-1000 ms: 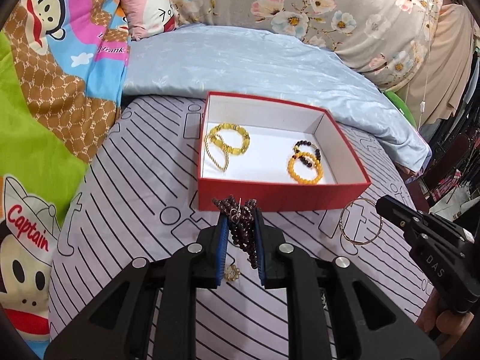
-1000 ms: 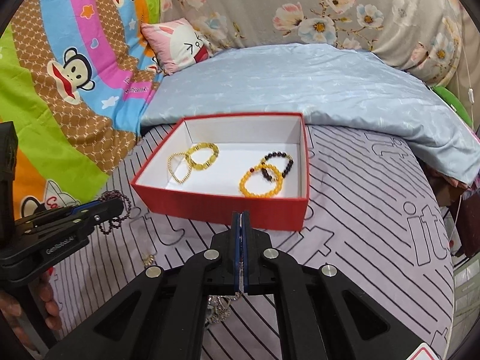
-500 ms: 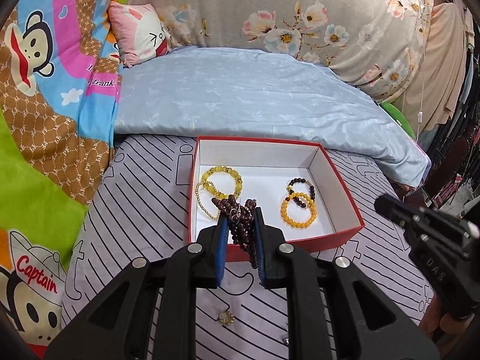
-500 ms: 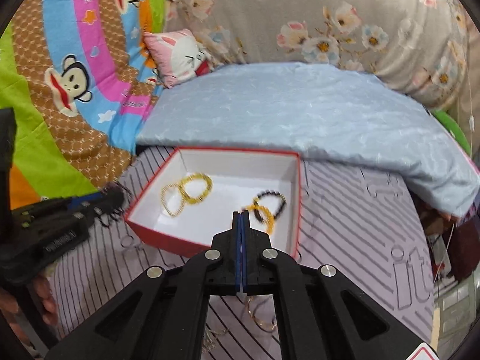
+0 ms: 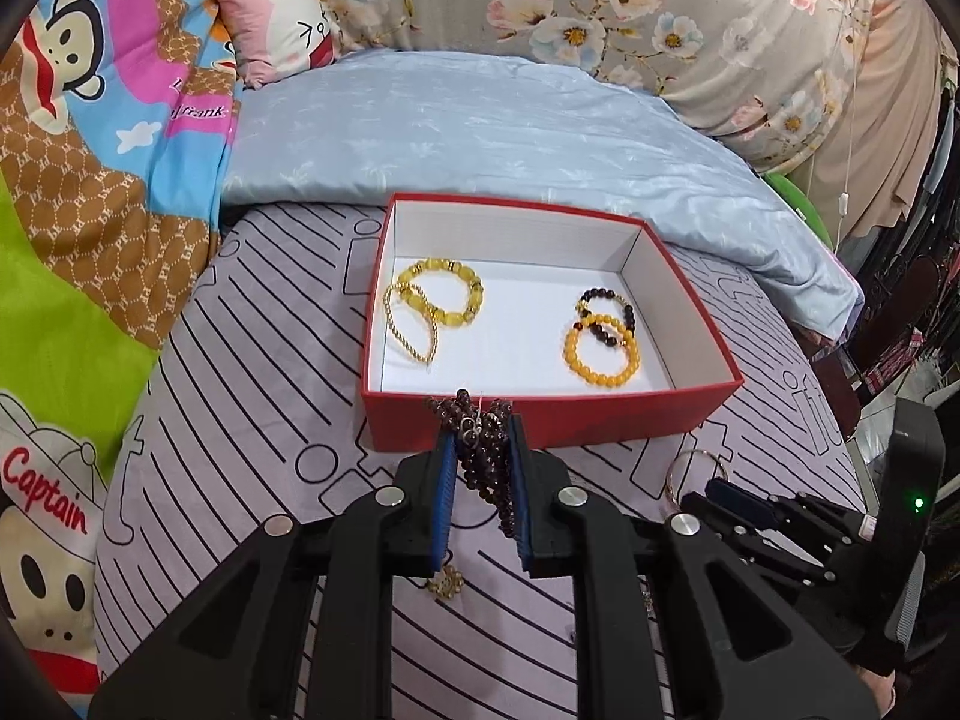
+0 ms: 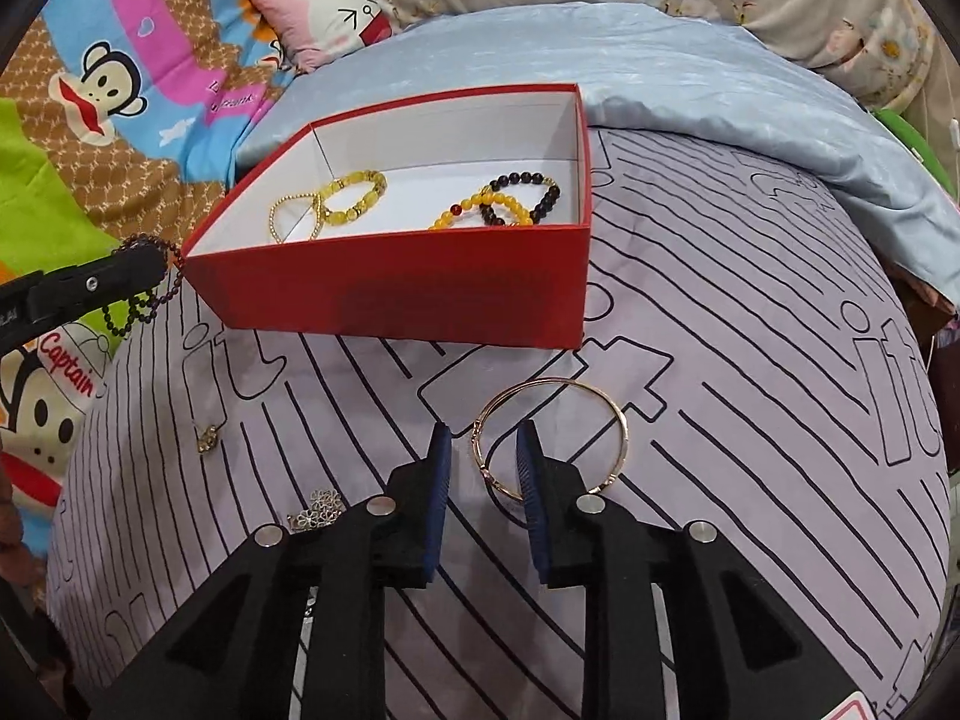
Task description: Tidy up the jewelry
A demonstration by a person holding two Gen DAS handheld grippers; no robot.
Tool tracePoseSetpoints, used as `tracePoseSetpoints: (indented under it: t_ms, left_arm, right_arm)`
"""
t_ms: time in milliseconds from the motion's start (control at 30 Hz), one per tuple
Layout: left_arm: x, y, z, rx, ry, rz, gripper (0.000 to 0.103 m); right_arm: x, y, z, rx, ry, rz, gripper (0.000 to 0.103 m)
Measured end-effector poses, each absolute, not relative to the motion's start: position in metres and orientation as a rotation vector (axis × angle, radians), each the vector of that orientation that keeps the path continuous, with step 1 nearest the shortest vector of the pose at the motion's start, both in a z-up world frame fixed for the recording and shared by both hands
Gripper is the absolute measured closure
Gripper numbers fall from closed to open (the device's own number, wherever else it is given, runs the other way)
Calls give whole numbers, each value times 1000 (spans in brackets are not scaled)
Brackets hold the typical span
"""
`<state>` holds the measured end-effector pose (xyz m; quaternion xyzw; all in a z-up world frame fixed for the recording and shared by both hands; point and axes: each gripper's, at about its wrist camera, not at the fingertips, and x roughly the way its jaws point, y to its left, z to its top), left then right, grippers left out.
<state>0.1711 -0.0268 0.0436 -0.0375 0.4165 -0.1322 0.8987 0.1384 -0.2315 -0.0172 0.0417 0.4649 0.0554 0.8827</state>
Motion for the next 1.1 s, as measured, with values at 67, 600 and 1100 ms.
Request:
tracePoseSetpoints:
  t_ms: [67, 600, 1100]
  left_arm:
    - [170, -28, 40, -75, 873, -272, 87]
    - [171, -26, 39, -70, 875, -271, 87]
    - [196, -40, 76, -48, 781, -278, 87]
  right_arm:
    - [142, -231, -21, 81, 979, 118, 80]
    - [143, -226, -16, 65, 957, 119, 100]
    - [173, -209, 81, 58, 745, 211, 100]
